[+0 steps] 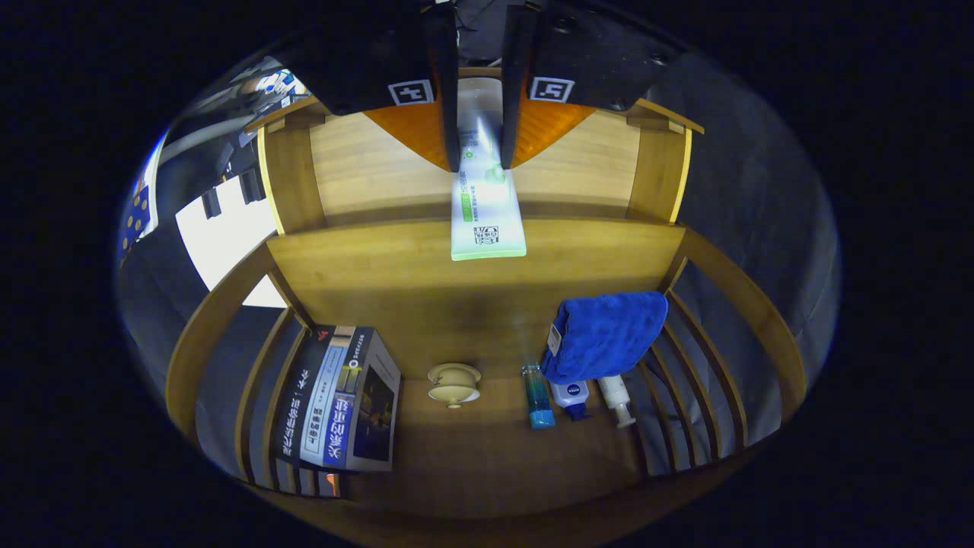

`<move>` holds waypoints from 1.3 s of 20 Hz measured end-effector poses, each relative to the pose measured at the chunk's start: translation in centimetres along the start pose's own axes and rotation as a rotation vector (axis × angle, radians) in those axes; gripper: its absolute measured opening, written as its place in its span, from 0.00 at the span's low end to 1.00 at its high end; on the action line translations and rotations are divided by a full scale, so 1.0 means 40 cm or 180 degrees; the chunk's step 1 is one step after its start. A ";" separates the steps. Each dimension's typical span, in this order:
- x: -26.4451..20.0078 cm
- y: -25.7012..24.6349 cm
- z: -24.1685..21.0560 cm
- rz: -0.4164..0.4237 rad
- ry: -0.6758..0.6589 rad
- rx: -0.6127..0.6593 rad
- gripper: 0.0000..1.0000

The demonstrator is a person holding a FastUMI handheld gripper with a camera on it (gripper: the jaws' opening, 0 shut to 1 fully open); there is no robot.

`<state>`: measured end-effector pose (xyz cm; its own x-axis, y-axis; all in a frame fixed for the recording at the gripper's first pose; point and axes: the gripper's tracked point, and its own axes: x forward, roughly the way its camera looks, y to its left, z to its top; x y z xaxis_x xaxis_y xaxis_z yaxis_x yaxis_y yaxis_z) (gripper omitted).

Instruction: Pull open the drawer, take out the items inside it, and place them on the countertop above the cabinet.

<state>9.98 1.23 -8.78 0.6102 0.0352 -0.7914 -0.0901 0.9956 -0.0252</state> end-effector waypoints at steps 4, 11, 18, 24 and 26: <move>0.036 0.027 0.078 0.0020 -0.0057 0.0045 0.32; 0.155 0.050 0.240 -0.0066 -0.0122 0.0071 0.32; 0.287 0.063 0.325 -0.0090 -0.0210 0.0157 0.32; 0.328 0.051 0.310 -0.0188 -0.0243 0.0033 0.41; 0.319 0.042 0.305 -0.0206 -0.0310 0.0072 0.47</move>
<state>27.23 4.40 -11.45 0.6879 -0.0222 -0.7255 -0.0307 0.9977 -0.0597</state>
